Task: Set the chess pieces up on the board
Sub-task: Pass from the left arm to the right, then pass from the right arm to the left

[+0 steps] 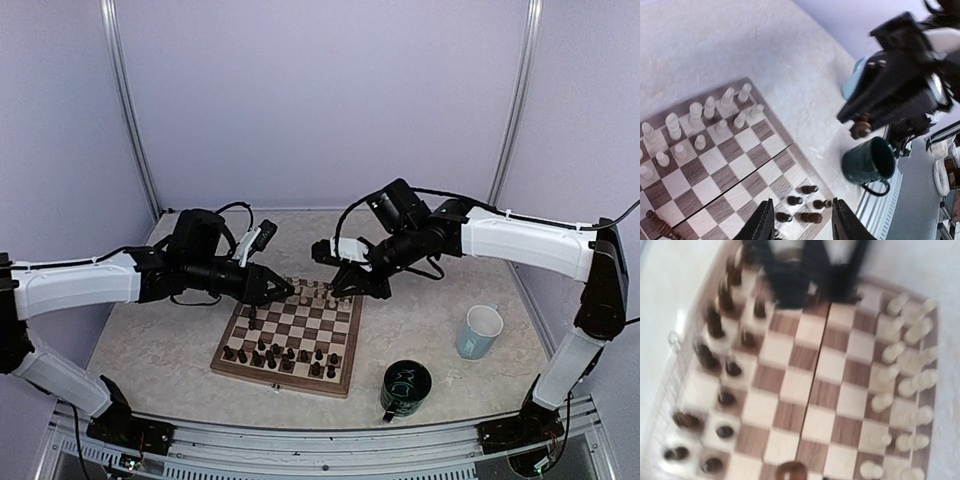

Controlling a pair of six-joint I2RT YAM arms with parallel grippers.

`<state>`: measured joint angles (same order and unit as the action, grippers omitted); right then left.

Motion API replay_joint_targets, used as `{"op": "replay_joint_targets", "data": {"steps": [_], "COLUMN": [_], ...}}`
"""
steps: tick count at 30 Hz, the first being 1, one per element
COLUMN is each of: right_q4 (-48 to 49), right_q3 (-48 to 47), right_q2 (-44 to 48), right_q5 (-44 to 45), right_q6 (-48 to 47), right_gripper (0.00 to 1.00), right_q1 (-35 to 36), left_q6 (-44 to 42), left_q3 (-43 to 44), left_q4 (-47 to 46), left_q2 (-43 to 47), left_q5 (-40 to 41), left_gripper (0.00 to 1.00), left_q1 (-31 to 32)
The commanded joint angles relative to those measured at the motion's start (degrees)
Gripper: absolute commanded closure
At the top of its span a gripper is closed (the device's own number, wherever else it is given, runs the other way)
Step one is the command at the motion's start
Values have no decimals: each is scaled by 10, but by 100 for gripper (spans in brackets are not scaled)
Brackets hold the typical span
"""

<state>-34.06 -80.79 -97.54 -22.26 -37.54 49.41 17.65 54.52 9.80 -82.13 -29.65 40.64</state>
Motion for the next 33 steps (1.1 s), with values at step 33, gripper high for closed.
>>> {"op": "replay_joint_targets", "data": {"steps": [33], "right_q4": [118], "right_q3": [42], "right_q2": [10], "right_q5": [-368], "right_q6": [210], "right_gripper": [93], "right_q1": [-98], "left_q6": [71], "left_q3": [-19], "left_q4": [-365], "left_q2": [-30], "left_q5": [151], "left_gripper": [72], "left_q1": [143]}}
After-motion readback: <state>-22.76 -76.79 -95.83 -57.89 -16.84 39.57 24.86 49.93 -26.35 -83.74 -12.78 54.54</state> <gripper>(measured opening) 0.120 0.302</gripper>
